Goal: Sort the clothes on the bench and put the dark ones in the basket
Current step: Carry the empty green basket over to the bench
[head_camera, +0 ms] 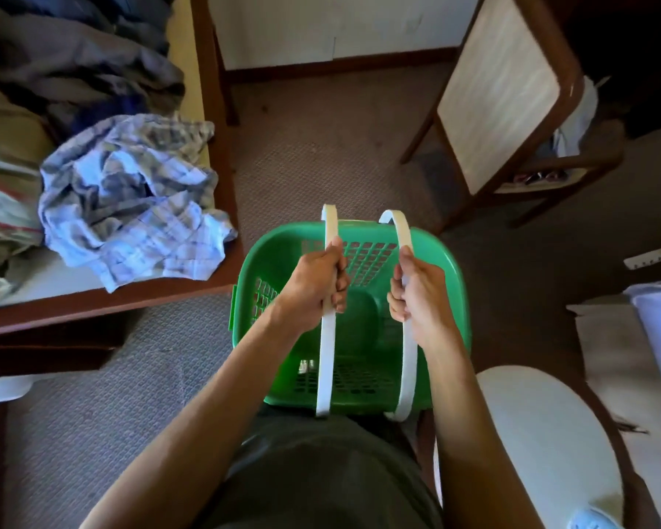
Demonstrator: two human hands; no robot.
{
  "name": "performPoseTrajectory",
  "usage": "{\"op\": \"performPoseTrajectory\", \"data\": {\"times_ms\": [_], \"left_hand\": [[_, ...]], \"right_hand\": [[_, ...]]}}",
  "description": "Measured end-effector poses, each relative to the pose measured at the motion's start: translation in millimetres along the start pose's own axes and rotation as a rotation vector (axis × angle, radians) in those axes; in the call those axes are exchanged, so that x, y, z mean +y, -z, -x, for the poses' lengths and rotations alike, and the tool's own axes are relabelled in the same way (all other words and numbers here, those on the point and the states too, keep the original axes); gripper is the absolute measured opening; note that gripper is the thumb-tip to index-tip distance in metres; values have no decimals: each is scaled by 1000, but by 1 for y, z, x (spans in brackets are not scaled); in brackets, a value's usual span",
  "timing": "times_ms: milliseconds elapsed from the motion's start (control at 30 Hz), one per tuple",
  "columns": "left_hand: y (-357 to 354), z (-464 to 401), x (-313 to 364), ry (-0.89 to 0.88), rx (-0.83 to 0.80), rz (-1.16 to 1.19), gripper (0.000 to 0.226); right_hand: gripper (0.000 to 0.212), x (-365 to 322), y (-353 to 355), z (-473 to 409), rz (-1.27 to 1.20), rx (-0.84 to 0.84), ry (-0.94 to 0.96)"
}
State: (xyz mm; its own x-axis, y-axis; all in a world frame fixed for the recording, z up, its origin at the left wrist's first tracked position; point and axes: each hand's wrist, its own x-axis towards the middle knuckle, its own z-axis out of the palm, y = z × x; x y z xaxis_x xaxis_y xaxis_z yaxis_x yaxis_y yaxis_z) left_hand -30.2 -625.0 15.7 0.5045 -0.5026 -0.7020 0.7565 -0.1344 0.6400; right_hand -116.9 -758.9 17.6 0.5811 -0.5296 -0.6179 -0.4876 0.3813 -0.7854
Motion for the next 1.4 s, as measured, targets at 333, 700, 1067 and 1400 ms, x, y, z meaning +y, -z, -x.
{"op": "performPoseTrajectory", "data": {"times_ms": [333,700,1067,1400], "left_hand": [[-31,-88,57,-42,216,379,48],[-79,-219,144,-53,488,499,44],[-110,-332,264,-89,448,329,41],[-55,-453,397,-85,362,251,42]], "right_hand": [[46,-95,-22,-136,413,-225,54],[52,-177,-19,-312,342,-480,-136],[47,-282,-22,-436,232,-395,-51],[44,-366,-106,-548,250,-226,24]]}}
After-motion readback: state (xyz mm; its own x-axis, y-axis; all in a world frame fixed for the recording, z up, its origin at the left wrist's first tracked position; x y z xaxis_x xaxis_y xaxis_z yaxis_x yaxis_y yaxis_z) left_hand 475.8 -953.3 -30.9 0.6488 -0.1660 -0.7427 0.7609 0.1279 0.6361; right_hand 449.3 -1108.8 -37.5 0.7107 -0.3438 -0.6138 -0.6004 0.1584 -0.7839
